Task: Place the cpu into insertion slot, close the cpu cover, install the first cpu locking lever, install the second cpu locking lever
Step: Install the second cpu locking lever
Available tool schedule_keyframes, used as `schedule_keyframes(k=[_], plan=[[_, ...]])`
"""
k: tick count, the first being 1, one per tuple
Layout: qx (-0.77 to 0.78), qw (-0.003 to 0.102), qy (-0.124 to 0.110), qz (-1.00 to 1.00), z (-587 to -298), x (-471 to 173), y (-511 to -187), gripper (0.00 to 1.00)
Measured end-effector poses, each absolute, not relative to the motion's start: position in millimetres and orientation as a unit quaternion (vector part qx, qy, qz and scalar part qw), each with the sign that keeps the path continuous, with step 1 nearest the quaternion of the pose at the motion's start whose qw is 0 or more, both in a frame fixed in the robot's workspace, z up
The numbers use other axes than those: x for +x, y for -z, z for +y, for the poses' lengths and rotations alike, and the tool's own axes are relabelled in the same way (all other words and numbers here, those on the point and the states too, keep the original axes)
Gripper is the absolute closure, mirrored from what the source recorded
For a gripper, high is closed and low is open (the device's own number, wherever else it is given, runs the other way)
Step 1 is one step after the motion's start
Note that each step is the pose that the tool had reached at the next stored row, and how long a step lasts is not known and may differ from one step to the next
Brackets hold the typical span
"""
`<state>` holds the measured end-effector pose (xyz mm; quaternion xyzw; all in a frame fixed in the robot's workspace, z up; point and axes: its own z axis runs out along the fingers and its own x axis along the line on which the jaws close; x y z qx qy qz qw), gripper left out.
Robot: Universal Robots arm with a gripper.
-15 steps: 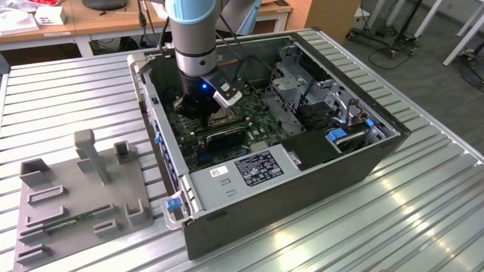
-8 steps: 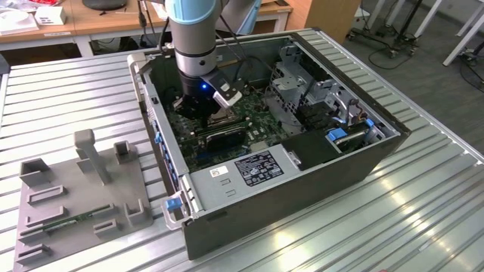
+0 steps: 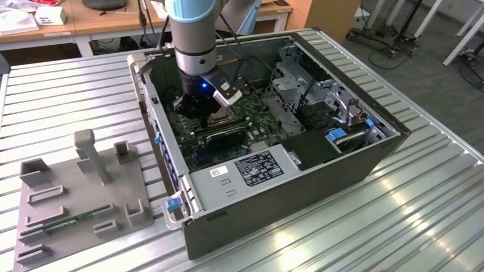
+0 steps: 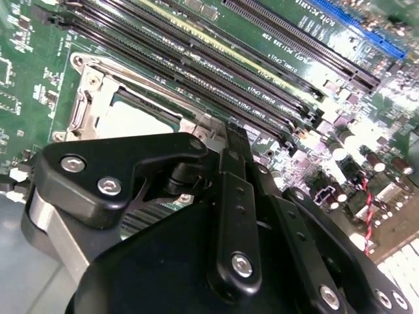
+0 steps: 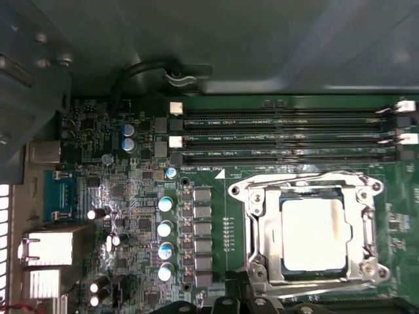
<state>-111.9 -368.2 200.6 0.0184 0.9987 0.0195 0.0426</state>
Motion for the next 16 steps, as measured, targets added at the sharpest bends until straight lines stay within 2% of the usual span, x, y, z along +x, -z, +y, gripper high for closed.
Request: schedule_keyframes(k=[16], plan=[[0.018, 0.043, -0.019, 0.999, -368, -112, -221, 0.89]])
